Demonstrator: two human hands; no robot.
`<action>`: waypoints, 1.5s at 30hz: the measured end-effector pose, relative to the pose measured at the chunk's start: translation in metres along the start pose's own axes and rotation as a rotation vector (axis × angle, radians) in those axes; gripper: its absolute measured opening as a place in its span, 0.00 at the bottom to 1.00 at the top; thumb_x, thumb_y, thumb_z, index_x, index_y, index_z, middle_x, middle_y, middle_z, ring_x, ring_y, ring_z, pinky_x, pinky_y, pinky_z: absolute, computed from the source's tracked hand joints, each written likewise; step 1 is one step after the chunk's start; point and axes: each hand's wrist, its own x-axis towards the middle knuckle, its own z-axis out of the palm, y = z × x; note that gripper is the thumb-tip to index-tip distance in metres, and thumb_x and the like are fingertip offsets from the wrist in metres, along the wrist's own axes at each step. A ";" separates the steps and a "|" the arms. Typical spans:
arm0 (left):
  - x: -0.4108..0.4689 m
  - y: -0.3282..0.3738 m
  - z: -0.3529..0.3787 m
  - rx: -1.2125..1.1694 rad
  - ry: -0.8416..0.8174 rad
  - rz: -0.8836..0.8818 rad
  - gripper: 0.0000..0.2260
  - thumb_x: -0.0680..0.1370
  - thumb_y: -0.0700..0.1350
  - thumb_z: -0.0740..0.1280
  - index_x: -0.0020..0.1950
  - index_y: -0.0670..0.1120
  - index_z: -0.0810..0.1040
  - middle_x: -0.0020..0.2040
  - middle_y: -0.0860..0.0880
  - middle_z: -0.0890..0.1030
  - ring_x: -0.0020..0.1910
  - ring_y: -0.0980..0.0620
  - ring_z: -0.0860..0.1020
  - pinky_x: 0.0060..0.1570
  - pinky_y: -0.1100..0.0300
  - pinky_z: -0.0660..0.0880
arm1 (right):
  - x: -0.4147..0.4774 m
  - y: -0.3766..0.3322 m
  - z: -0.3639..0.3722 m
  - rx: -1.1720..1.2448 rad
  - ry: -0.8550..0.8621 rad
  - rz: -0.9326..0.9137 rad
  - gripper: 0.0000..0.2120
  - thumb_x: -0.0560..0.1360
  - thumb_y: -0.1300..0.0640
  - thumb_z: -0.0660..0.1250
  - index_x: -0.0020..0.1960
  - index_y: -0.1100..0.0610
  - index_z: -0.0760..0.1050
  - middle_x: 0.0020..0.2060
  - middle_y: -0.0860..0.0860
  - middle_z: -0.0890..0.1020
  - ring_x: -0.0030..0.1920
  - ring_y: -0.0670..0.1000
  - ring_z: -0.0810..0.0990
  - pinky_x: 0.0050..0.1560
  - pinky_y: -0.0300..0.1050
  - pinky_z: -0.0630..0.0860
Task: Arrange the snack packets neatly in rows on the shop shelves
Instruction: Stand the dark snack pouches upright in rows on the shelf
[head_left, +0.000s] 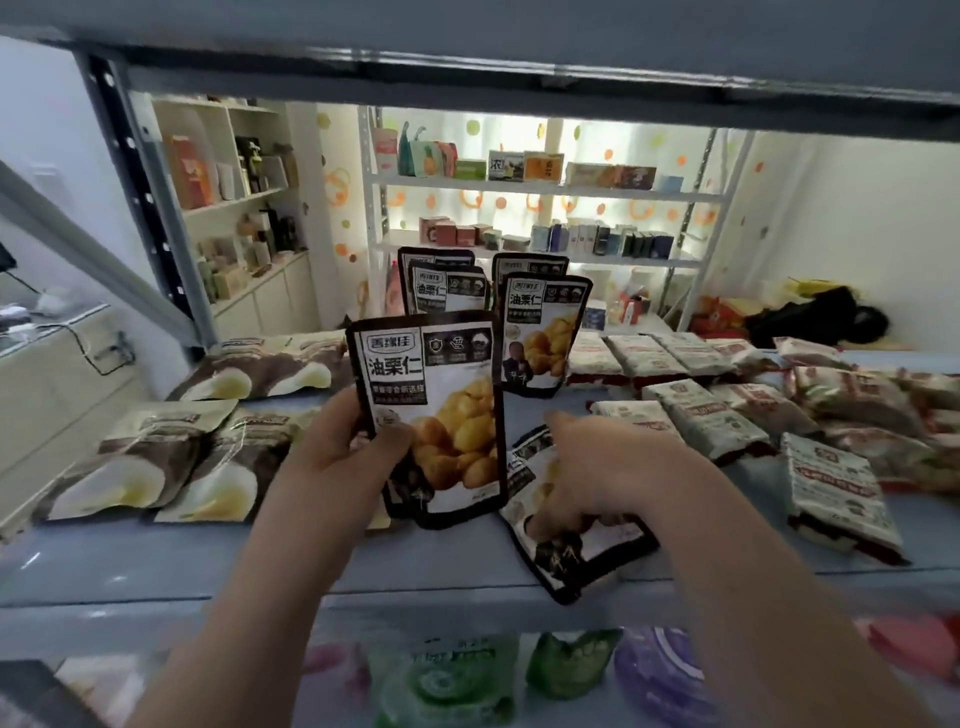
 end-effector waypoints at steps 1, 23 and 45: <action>0.006 0.003 -0.005 -0.003 -0.031 0.005 0.14 0.72 0.52 0.66 0.57 0.62 0.79 0.51 0.57 0.84 0.51 0.51 0.83 0.54 0.42 0.78 | -0.002 0.001 0.000 0.028 0.034 0.015 0.46 0.56 0.38 0.80 0.66 0.53 0.63 0.42 0.47 0.79 0.34 0.48 0.78 0.29 0.42 0.73; 0.117 0.002 0.003 0.407 -0.152 0.006 0.14 0.71 0.37 0.68 0.41 0.58 0.82 0.39 0.52 0.85 0.39 0.50 0.84 0.40 0.49 0.83 | 0.055 0.048 -0.030 1.155 0.644 -0.351 0.13 0.68 0.53 0.75 0.49 0.40 0.82 0.43 0.46 0.86 0.42 0.53 0.86 0.40 0.47 0.83; 0.117 -0.001 0.004 0.501 -0.201 0.075 0.13 0.74 0.38 0.69 0.48 0.58 0.80 0.43 0.55 0.83 0.36 0.56 0.84 0.39 0.53 0.83 | 0.049 0.093 -0.019 0.898 0.303 -0.252 0.20 0.59 0.42 0.73 0.51 0.35 0.78 0.47 0.42 0.85 0.45 0.46 0.85 0.45 0.51 0.83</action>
